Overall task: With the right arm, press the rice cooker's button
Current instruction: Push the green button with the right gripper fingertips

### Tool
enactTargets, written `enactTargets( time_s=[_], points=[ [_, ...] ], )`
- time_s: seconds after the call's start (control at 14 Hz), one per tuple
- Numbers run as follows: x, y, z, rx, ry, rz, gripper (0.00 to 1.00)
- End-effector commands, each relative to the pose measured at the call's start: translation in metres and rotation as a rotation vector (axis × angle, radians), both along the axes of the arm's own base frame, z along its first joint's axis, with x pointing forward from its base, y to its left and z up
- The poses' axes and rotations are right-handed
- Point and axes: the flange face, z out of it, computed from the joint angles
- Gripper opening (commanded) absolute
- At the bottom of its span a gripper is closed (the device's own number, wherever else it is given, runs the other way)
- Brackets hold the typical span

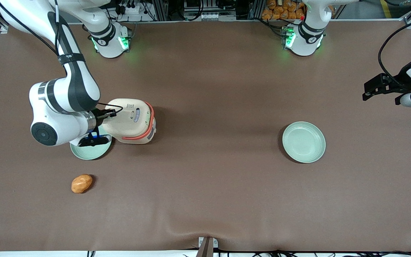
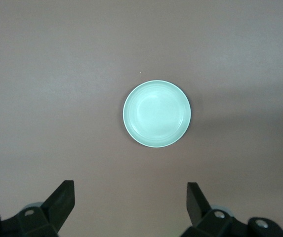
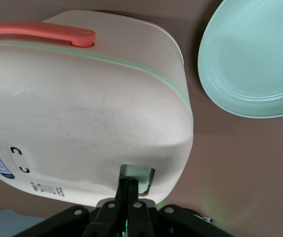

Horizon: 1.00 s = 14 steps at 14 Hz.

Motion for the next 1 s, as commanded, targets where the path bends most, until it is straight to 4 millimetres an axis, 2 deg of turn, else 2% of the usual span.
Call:
enactTargets(
  time_s=[0.0, 0.07, 0.14, 0.29, 0.71, 0.93],
  points=[
    [0.011, -0.003, 0.023, 0.003, -0.06, -0.014, 0.18],
    [0.012, -0.005, 0.039, 0.004, -0.066, -0.013, 0.3],
    [0.016, -0.004, 0.06, 0.01, -0.095, -0.01, 0.52],
    [0.023, -0.002, 0.087, 0.017, -0.138, -0.003, 0.99],
    [0.03, -0.003, 0.151, 0.042, -0.264, 0.0, 1.0],
    [0.025, -0.015, 0.197, 0.032, -0.35, -0.005, 1.0]
  ],
)
